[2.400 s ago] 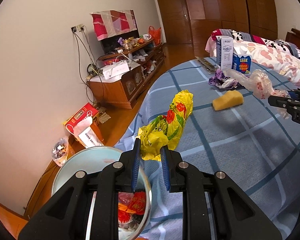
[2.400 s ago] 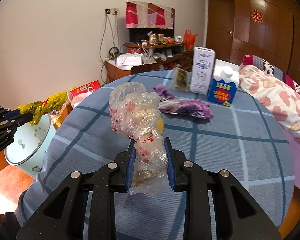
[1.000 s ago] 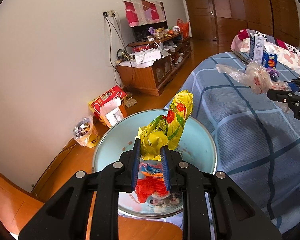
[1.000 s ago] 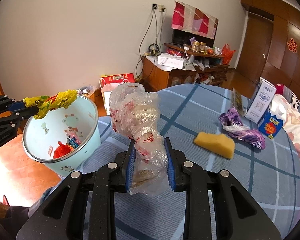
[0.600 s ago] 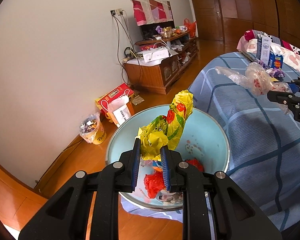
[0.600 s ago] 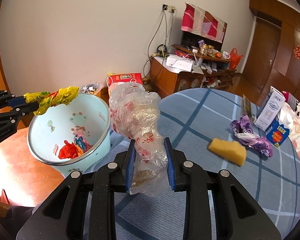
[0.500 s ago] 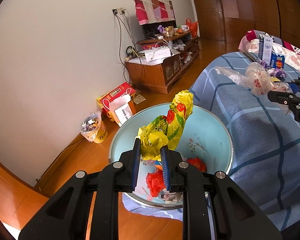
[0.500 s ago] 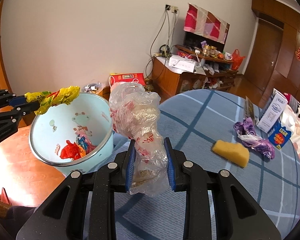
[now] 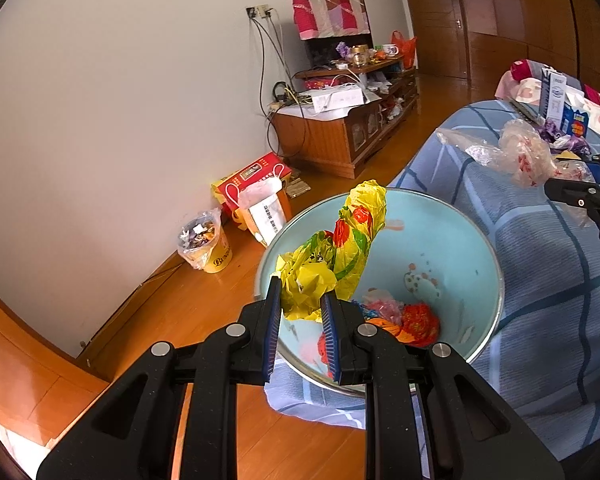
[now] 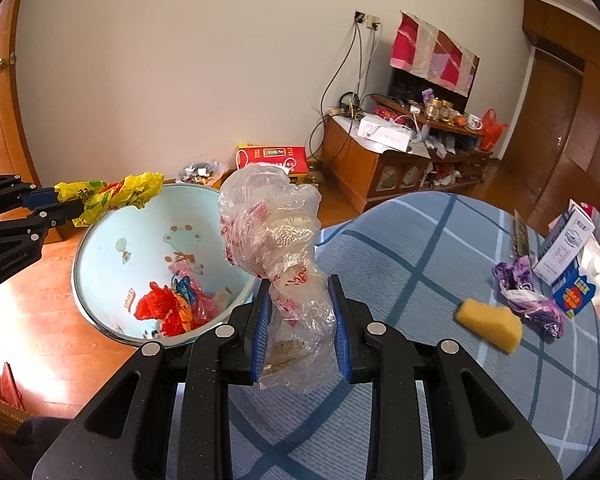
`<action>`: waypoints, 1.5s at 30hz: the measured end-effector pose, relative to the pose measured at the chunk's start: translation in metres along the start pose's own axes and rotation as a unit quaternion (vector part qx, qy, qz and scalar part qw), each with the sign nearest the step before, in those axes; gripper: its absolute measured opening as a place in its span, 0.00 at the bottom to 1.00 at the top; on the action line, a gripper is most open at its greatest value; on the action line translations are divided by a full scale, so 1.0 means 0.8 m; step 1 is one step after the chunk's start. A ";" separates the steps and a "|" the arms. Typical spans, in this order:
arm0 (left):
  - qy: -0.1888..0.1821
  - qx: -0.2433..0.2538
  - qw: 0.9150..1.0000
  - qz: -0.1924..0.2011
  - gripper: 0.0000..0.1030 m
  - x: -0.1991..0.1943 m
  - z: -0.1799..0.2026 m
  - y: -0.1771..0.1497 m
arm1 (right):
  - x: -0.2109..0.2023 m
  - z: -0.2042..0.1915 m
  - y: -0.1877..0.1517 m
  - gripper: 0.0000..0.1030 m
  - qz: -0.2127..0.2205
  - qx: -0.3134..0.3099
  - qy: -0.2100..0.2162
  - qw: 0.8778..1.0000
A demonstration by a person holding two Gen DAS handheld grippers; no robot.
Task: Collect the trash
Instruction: 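Carry the yellow wrapper and clear bag over the teal bin with both tools, then open the left tool over the bin while the right tool drops the clear bag in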
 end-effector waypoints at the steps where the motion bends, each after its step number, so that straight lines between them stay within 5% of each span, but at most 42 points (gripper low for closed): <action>1: 0.003 -0.002 1.000 0.000 0.19 0.000 -0.003 -0.001 | 0.001 -0.003 0.000 0.27 0.000 -0.002 0.001 1.000; 45: 0.011 -0.014 1.000 -0.005 0.20 0.002 -0.014 -0.005 | 0.022 -0.054 0.010 0.28 -0.008 -0.037 0.025 0.999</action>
Point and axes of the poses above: each gripper's, at about its wrist camera, not at the fingertips, and x roughly the way its jaws point, z to its right, y to its top, the point moved 7 cm from there along x, roughly the way its jaws point, and after that the axes turned 12 degrees about x, right-handed, at the moved point
